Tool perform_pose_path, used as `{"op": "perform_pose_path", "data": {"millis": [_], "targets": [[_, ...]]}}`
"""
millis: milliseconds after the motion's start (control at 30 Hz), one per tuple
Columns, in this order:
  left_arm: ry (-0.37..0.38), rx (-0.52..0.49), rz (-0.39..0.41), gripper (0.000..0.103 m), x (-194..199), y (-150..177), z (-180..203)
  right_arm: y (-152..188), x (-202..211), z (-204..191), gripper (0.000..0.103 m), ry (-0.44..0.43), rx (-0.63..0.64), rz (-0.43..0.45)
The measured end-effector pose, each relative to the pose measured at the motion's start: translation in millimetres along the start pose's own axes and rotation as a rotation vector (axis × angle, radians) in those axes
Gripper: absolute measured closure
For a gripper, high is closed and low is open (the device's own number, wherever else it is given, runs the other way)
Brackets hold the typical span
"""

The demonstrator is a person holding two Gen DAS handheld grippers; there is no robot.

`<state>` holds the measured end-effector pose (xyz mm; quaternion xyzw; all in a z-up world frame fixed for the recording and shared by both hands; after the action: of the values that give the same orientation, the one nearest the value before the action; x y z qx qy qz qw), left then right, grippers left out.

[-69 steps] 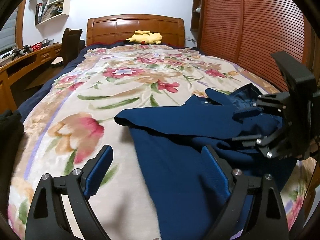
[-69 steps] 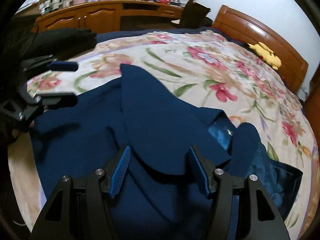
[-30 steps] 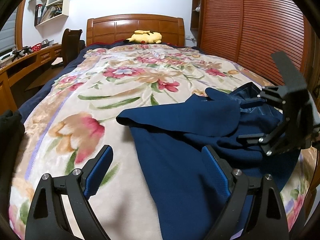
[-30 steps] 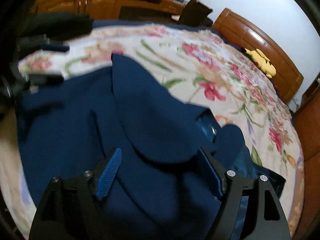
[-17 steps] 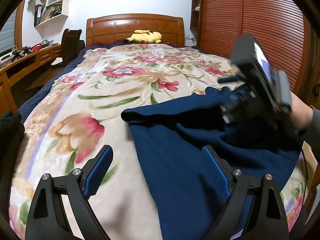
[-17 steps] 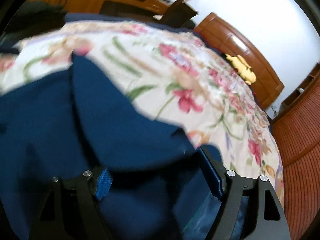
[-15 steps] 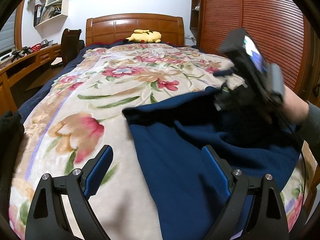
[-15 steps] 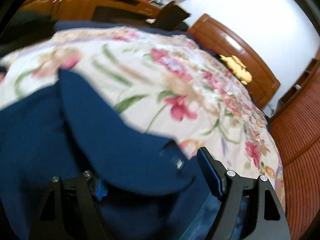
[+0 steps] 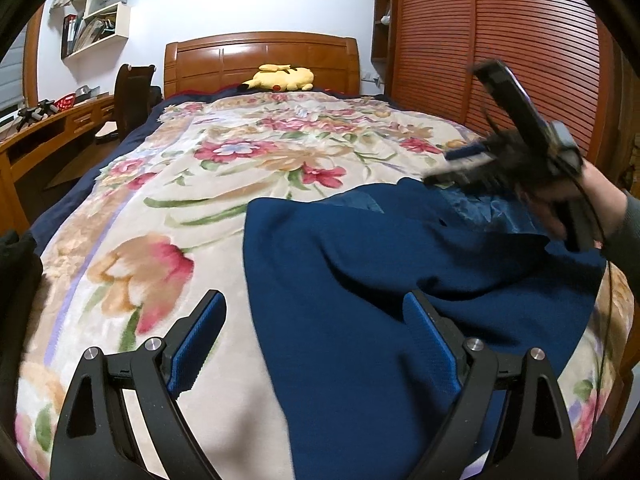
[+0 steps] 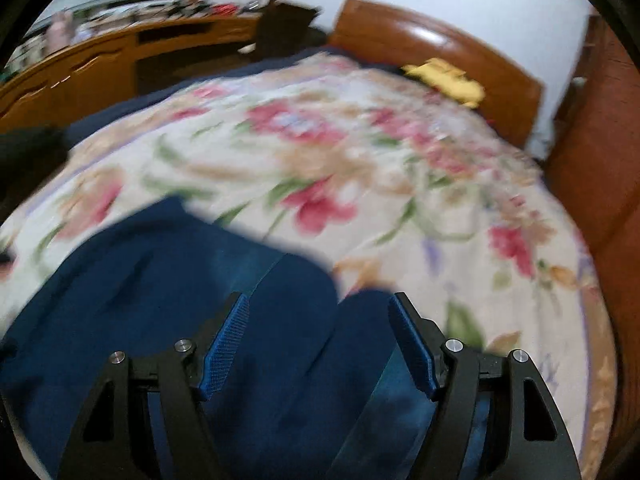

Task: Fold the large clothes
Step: 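Pinch the jacket fold with the right tool and pull it straight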

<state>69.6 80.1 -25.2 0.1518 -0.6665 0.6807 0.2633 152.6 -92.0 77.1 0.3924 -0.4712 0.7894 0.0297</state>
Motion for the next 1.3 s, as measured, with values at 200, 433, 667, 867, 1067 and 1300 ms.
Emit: {"op": "perform_pose_path", "data": {"millis": [200, 433, 667, 867, 1067, 1300], "targets": [[0.024, -0.023, -0.005, 0.012, -1.7, 2.5, 17.4, 65.6, 10.7, -18.9, 0.029, -0.081, 0.041, -0.103], [0.04, -0.057, -0.02, 0.012, -6.5, 7.6, 32.3, 90.1, 0.4, -11.8, 0.03, -0.163, -0.011, -0.196], [0.04, -0.056, -0.022, 0.013, -7.4, 9.6, 34.5, 73.8, -20.4, -16.3, 0.097, -0.2, 0.06, -0.208], [0.03, -0.043, -0.013, 0.012, -4.0, 10.4, 26.0, 23.4, -24.3, -18.8, 0.1, 0.019, 0.201, -0.027], [0.014, -0.028, -0.02, 0.012, -5.8, 11.1, 15.6, -35.8, -58.5, -8.4, 0.1, 0.15, 0.205, 0.054], [0.003, -0.037, -0.043, 0.013, -11.1, 12.8, 15.2, -33.0, -88.2, -4.8, 0.08, 0.096, 0.145, -0.012]]}}
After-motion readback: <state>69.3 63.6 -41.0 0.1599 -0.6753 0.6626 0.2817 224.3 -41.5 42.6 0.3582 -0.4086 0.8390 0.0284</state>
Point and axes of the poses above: each gripper's, at about its wrist camera, not at the fingertips, and x roughly against the way its jaws point, z to its right, y to its underside, the point moved 7 cm from there along -x, roughly the way its jaws point, and after that the axes turned 1 degree about z, right-handed, at the moved point
